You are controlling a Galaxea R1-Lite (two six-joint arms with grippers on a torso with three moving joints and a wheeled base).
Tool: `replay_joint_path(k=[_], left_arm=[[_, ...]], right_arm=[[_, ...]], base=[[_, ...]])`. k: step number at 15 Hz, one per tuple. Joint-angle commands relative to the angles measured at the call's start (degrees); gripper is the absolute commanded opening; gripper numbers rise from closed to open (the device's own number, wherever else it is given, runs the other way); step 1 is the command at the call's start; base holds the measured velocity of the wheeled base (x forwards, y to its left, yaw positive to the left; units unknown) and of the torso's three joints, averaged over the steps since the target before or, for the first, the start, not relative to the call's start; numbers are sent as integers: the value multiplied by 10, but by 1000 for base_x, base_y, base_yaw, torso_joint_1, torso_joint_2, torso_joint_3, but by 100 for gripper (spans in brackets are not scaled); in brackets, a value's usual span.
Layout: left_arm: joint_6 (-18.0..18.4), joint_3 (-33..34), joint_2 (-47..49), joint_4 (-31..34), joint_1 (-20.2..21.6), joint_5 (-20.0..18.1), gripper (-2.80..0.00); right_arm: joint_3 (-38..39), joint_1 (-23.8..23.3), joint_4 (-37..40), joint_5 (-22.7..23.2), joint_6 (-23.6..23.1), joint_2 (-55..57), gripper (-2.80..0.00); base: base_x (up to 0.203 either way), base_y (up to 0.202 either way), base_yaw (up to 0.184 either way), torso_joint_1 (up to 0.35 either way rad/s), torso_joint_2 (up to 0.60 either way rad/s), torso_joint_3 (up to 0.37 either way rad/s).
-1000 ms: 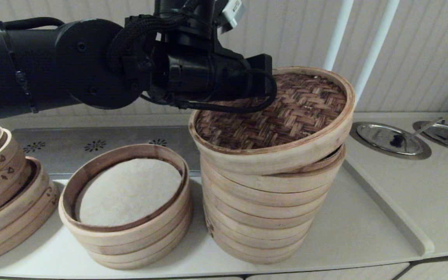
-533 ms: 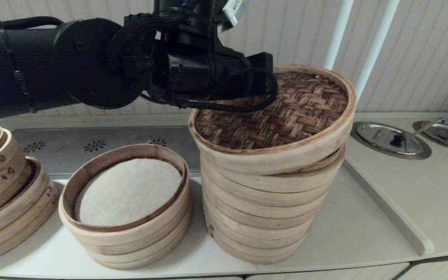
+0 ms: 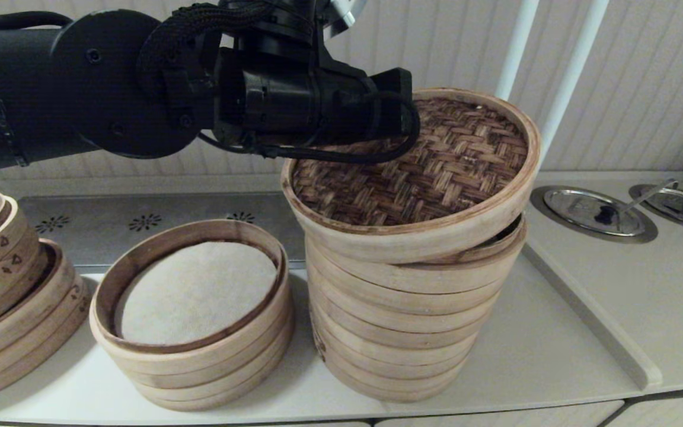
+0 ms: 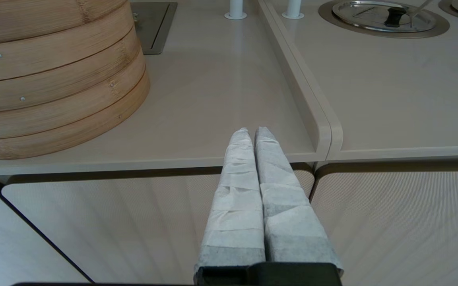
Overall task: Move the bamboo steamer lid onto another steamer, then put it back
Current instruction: Put the steamer
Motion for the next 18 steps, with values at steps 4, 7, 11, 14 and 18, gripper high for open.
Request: replay_joint_path(k=[4,7,11,14,18], left_arm=[[-1,1,-15,2,0,1,-280],[-2,1,-21,9,0,4,-280],[-2,2,-21,10,0,24,-280],[-2,4,-22,10,0,25,-280],[-3,5,-23,10,0,25,-280]], right_arm=[[1,1,-1,0,0,-1,-280],[1,0,-1,0,0,-1,-280],[1,0,-1,0,0,-1,-280],[1,0,-1,0,0,-1,-280],[1,1,-1,0,-1,0,-280]], base=[[-2,0,-21,2,0,1],[0,6,-131,3,4,-1],[0,2,-46,1,0,0],[0,0,0,0,0,0],[0,0,0,0,0,0]])
